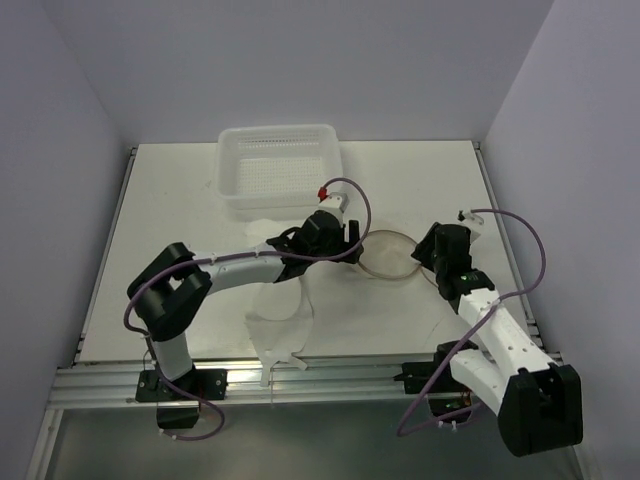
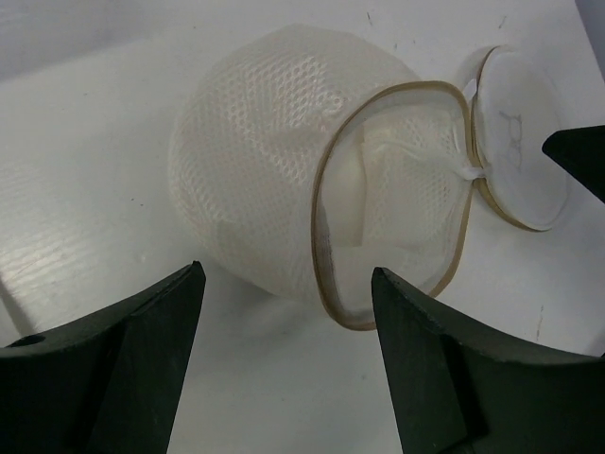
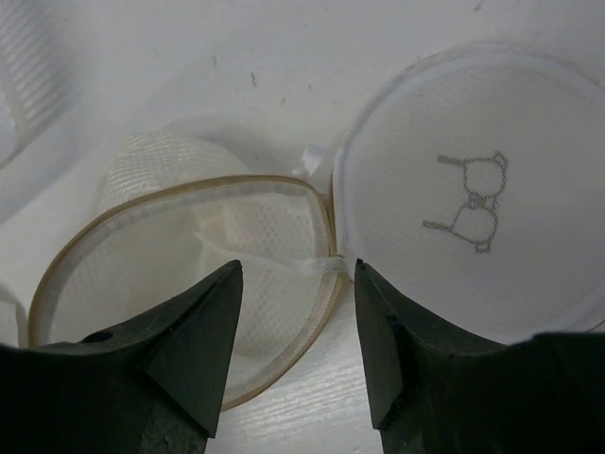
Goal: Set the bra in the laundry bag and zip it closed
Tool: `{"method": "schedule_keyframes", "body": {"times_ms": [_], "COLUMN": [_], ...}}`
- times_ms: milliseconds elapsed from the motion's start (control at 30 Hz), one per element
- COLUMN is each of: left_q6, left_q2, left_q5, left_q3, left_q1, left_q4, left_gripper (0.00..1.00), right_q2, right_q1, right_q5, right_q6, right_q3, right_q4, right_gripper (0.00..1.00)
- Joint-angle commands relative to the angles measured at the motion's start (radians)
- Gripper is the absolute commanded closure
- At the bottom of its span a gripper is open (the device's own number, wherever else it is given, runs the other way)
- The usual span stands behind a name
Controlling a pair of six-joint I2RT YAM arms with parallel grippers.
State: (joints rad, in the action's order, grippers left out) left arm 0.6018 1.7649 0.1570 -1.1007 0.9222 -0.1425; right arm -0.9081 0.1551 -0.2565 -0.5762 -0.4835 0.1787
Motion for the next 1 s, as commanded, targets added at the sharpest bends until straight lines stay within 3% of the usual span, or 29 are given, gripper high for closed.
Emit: {"method": "schedule_keyframes", "body": {"times_ms": [0, 167, 233, 333, 367, 500, 600, 733, 833, 967], "left_q6": [-0.045, -0.057, -0.063, -0.066, -0.068, -0.076, -0.071, -0.06, -0.04, -0.022], "left_q2": [0.037, 0.105, 0.125, 0.137, 0.136, 0.111, 0.027, -0.041, -0.05, -0.05], "left_q5": [-0.05, -0.057, -0.062, -0.053, -0.044, -0.033, -0.021, -0.039, -0.08, -0.094], "left_q3": [-0.085, -0.134, -0.146, -0.154, -0.149, -0.146, -0.12, -0.125, -0.152, -0.203], "left_q1": [0.013, 0.014, 0.014, 0.014, 0.014, 0.014, 0.014, 0.007, -0.005, -0.025], "left_q4": [-0.006, 0.0, 0.0, 0.015, 0.008, 0.006, -0.011, -0.017, -0.017, 0.006], "left_gripper": [0.23, 0.43, 0.59, 0.95, 1.0, 1.0, 1.0, 1.0, 1.0, 1.0], "right_q2": [-0.058, -0.127, -0.115, -0.051, -0.032, 0.055, 0.057, 0.1, 0.191, 0.287], "right_q1": [-0.052, -0.106, -0.123, -0.121, -0.121, -0.095, 0.021, 0.269, 0.345, 0.402], "right_q5": [0.057, 0.169, 0.206, 0.238, 0.243, 0.328, 0.315, 0.335, 0.316, 0.411], "right_q6": [-0.028, -0.06, -0.073, -0.074, -0.076, -0.065, -0.025, -0.024, -0.053, -0.105], "right_q3": [-0.026, 0.008, 0.019, 0.048, 0.065, 0.095, 0.083, 0.101, 0.138, 0.236], "right_q4": [-0.025, -0.082, -0.12, -0.157, -0.166, -0.174, -0.147, -0.229, -0.281, -0.367], "right_gripper": [0.41, 0.41, 0.41, 0.42, 0.42, 0.39, 0.34, 0.39, 0.42, 0.45]}}
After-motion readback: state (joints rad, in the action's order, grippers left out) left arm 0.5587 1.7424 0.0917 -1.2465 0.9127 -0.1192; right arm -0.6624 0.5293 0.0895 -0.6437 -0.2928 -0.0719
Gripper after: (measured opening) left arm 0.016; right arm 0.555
